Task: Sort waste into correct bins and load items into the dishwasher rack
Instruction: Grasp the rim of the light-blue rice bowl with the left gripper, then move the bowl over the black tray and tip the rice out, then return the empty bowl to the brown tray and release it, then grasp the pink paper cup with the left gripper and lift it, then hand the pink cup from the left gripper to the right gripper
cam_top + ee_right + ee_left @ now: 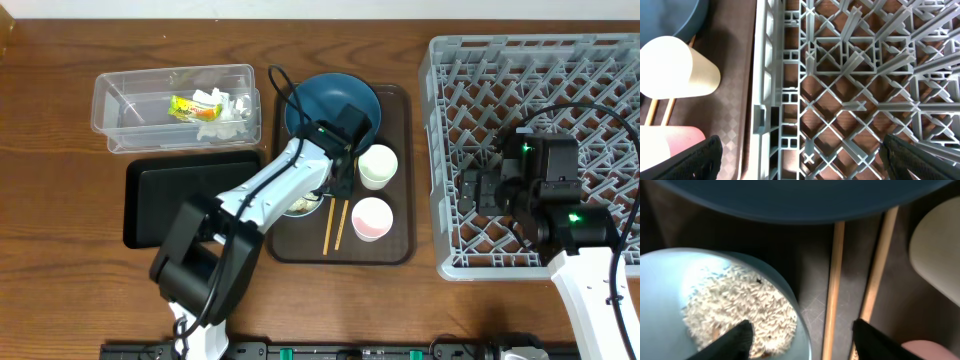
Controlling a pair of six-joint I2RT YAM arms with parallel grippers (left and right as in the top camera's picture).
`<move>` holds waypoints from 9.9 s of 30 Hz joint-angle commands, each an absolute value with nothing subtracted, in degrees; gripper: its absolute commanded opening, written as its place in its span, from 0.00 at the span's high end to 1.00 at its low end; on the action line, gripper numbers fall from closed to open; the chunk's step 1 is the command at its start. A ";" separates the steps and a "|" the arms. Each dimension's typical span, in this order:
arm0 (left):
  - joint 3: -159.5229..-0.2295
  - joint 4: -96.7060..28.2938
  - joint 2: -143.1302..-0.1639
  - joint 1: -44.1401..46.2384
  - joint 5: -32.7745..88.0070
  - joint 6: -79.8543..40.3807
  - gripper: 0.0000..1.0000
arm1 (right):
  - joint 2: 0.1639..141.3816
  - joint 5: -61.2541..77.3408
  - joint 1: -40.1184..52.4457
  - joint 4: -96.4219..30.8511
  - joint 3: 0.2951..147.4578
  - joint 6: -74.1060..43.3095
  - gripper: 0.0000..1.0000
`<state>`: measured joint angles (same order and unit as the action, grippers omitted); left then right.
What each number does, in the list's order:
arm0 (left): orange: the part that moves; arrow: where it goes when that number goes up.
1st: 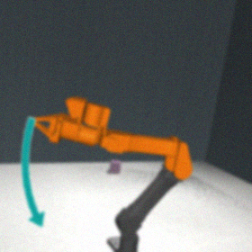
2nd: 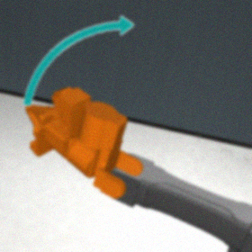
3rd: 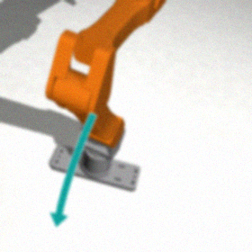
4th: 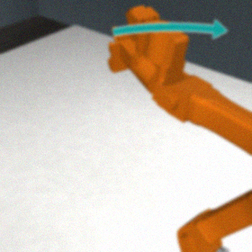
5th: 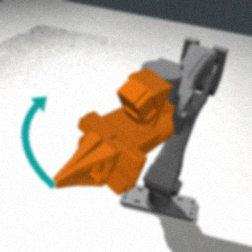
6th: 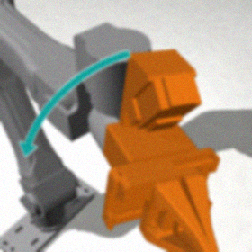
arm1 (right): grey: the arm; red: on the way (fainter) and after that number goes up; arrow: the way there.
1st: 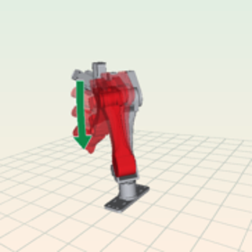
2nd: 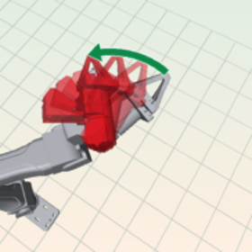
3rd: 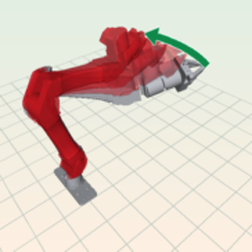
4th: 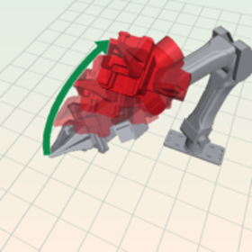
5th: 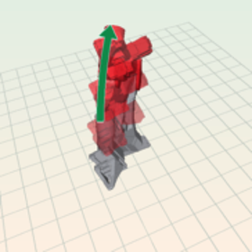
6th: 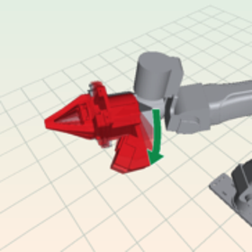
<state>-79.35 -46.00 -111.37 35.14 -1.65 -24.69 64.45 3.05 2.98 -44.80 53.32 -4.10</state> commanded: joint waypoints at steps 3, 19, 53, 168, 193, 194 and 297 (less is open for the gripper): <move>-78.91 -45.93 -113.93 35.22 -1.96 -24.97 0.53 | 64.40 3.27 3.40 -44.84 54.43 -4.67 0.01; -78.91 -45.82 -114.24 35.22 -1.96 -24.95 0.94 | 64.40 3.27 3.40 -44.93 54.43 -4.67 0.01; -77.65 -57.32 -94.61 10.50 17.32 -18.00 0.94 | 64.40 3.25 3.40 -45.28 54.43 -4.64 0.01; -61.43 -41.12 -85.10 -7.62 55.20 -4.43 0.94 | 64.40 3.27 3.36 -47.03 54.43 -4.67 0.01; -61.30 -29.67 -93.97 26.44 21.12 -5.26 0.85 | 64.40 3.25 3.36 -46.98 54.43 -4.67 0.01; -61.34 -29.65 -93.93 26.44 21.12 -5.26 0.85 | 64.40 3.25 3.36 -46.98 54.43 -4.67 0.01; -62.11 -1.61 -99.35 17.98 83.35 -38.72 0.94 | 83.15 75.02 8.32 -17.32 54.41 21.26 0.18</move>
<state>-61.17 -1.83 -99.33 17.91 82.17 -38.81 83.02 73.56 7.79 -17.61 53.52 21.34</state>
